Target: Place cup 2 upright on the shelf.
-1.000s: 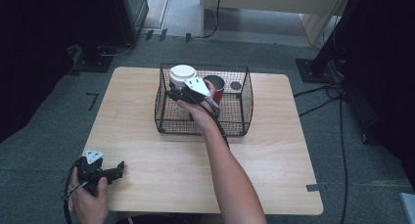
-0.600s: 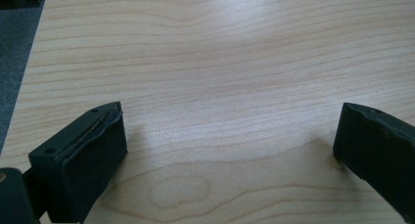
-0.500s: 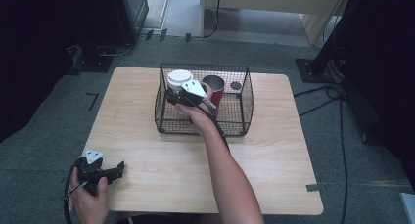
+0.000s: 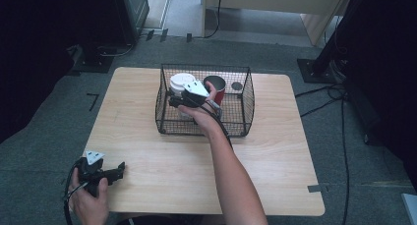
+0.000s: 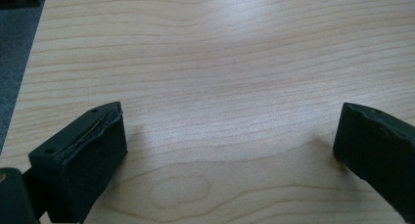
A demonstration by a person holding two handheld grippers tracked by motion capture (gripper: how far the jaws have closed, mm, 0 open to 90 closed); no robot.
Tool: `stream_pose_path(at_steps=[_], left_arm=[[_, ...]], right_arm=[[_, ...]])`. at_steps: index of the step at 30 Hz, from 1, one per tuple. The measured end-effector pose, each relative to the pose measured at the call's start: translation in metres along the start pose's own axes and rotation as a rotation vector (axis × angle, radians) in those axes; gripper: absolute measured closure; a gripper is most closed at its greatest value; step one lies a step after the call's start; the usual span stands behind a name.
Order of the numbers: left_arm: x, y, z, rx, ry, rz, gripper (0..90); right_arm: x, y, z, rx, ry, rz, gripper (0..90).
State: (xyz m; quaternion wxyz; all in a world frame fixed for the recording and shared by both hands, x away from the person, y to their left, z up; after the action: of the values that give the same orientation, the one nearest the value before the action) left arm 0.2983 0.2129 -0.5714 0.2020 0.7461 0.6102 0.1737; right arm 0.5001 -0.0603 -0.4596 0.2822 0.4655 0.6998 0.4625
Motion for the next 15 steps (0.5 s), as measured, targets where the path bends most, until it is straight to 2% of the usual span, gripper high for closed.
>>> stream_pose_path(at_steps=[2,5,10,15], left_arm=[[0.000,0.000,0.000,0.000,0.000,0.000,0.0],[0.000,0.000,0.000,0.000,0.000,0.000,0.0],[0.000,0.000,0.000,0.000,0.000,0.000,0.0],[0.000,0.000,0.000,0.000,0.000,0.000,0.0]], right_arm=[[0.001,-0.001,-0.001,0.003,0.012,-0.020,0.0],[0.001,0.001,-0.003,-0.011,0.029,-0.035,0.0],[-0.002,0.009,-0.010,-0.045,0.032,-0.030,0.0],[-0.002,0.019,-0.017,-0.074,0.027,-0.053,0.0]])
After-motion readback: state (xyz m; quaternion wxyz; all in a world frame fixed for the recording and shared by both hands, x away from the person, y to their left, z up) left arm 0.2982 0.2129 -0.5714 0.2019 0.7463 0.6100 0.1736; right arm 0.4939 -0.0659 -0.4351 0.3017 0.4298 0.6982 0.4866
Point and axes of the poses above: each handheld gripper's, and its own axes: z roughly forward along the jaws, y roughly out of its top, x roughly to its left, the point moved 7 cm from there along z, roughly forward along the jaws, and after that the axes turned 13 degrees about x, right-handed, at the moved point
